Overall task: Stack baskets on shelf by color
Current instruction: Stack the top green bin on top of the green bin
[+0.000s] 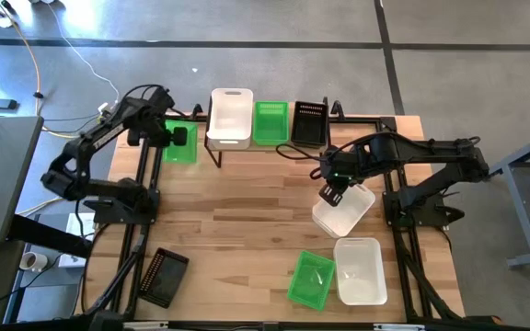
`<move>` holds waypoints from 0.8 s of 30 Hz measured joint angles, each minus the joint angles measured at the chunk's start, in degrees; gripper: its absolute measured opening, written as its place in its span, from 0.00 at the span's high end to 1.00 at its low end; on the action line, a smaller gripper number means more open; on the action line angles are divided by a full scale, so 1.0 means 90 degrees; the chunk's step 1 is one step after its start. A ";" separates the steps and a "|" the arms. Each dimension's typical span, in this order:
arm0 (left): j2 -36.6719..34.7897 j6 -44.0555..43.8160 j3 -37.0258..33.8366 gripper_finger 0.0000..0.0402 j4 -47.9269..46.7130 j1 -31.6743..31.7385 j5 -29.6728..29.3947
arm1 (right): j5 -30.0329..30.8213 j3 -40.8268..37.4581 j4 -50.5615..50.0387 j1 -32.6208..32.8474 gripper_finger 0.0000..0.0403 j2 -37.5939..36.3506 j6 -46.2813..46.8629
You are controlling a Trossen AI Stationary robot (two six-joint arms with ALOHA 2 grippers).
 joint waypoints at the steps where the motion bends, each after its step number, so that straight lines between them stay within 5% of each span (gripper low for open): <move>1: -0.0113 -0.0012 0.0000 0.99 0.0004 0.0002 -0.0001 | 0.0000 0.0000 0.0002 0.0000 0.74 0.0000 0.0000; 10: -0.1147 -0.0079 0.0298 0.99 0.0081 0.0002 0.0041 | 0.0000 0.0000 0.0090 0.0000 0.74 0.0000 0.0019; 24: -0.2265 0.0023 0.2122 0.99 0.0367 -0.0007 0.0095 | 0.0140 0.0000 0.0095 0.0000 0.74 0.0000 0.0176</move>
